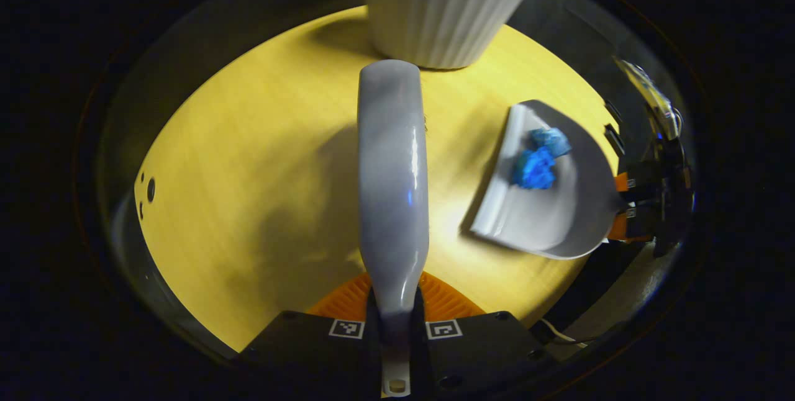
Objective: Pick up the small broom and dustpan from the desktop, sweep the trash into the dustpan with the broom, and then empty the trash into the garbage bin.
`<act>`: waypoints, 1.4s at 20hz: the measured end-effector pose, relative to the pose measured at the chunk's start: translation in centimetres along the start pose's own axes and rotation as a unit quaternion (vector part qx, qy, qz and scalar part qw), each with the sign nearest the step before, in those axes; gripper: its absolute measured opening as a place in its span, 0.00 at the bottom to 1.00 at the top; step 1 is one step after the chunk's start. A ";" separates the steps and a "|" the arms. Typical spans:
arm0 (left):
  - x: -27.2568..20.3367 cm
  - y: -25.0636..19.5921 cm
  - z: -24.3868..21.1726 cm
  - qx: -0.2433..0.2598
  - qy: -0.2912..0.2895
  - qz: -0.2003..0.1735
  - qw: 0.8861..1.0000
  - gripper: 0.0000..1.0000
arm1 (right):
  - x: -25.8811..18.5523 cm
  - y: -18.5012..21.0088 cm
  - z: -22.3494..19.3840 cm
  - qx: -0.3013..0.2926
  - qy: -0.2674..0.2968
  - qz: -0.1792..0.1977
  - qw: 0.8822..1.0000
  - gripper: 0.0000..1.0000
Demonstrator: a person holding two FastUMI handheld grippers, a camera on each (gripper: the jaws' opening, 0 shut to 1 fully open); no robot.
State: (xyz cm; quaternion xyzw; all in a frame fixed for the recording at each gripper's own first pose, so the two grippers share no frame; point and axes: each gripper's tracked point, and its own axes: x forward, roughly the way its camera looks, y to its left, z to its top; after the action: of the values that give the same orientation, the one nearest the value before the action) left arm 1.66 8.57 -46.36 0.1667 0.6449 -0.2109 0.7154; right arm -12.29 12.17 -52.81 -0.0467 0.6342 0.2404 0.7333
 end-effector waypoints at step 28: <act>2.2 4.0 -3.7 -0.024 0.053 0.012 0.998 0.21 | -20.9 -18.9 26.8 0.049 -0.093 -0.185 0.977 0.31</act>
State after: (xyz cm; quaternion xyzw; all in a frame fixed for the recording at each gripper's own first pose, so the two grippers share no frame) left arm 0.72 13.66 -49.11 0.1680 0.6851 -0.1778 0.6862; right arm 18.11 -0.55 -32.28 -0.1048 0.5548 0.0726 0.8222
